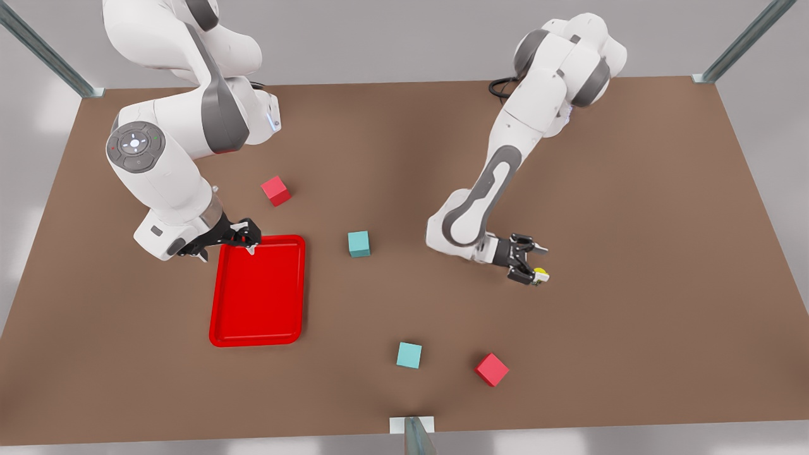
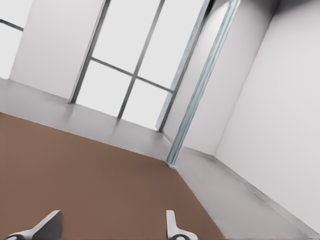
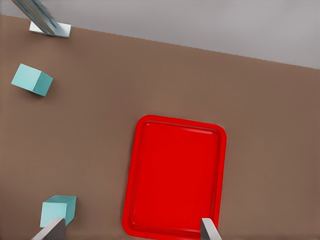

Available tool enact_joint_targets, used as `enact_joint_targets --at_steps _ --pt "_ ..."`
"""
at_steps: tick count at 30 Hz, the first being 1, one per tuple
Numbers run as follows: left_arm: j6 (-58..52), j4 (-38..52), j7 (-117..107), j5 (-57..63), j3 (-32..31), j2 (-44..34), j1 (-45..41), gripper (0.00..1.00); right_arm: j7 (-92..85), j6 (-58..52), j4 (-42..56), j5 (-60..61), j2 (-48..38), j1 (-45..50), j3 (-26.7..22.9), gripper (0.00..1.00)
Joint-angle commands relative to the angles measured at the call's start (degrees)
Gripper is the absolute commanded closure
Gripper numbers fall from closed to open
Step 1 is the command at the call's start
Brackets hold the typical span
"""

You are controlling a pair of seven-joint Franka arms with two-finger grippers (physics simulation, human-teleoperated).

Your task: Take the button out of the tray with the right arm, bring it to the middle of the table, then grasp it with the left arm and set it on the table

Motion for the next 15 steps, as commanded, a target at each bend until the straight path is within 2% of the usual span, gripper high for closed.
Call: enact_joint_targets --at_steps 1,2,3,4,5,6,7,8,9,15 --pt "9.2 5.94 101.09 -26.39 0.16 -3.43 1.52 0.01 -0.12 -0.05 0.04 -0.05 -0.07 -0.01 -0.04 0.0" --pt "10.83 15.02 128.0 -52.38 0.25 -3.51 7.41 0.0 -0.12 -0.05 0.04 -0.05 -0.07 -0.01 -0.04 0.0" --pt "4.52 20.38 138.84 -64.53 0.16 -4.3 11.2 0.0 -0.12 -0.05 -0.04 -0.05 -0.07 -0.01 -0.04 0.0" --pt "-4.09 27.59 147.64 -70.61 0.25 -4.3 15.41 0.0 -0.12 -0.05 -0.04 0.04 -0.07 -0.01 -0.04 0.0" --pt "-10.52 32.34 153.09 -70.71 0.25 -6.23 19.02 0.0 -0.12 -0.06 -0.04 0.04 -0.07 -0.01 -0.04 0.0" --pt "-10.97 32.44 155.2 -70.35 2.61 -13.16 20.69 0.0 -0.12 -0.14 -0.04 0.04 -0.07 -0.01 -0.04 0.0" --pt "-8.0 27.2 156.26 -68.25 2.71 -22.02 22.54 0.0 -0.12 -0.14 -0.04 0.04 -0.07 -0.01 -0.04 0.0" --pt "2.28 12.35 156.53 -67.89 2.71 -33.89 23.16 0.0 -0.12 -0.14 -0.04 -0.04 -0.07 -0.01 -0.04 0.0" --pt "4.15 7.04 156.53 -66.76 2.71 -38.4 23.07 0.0 -0.12 -0.23 -0.04 -0.05 -0.07 -0.01 -0.04 0.0" --pt "4.33 5.19 163.65 -65.78 2.62 -39.55 22.63 0.0 -0.04 -0.32 -0.04 0.04 -0.07 -0.63 0.05 0.0"
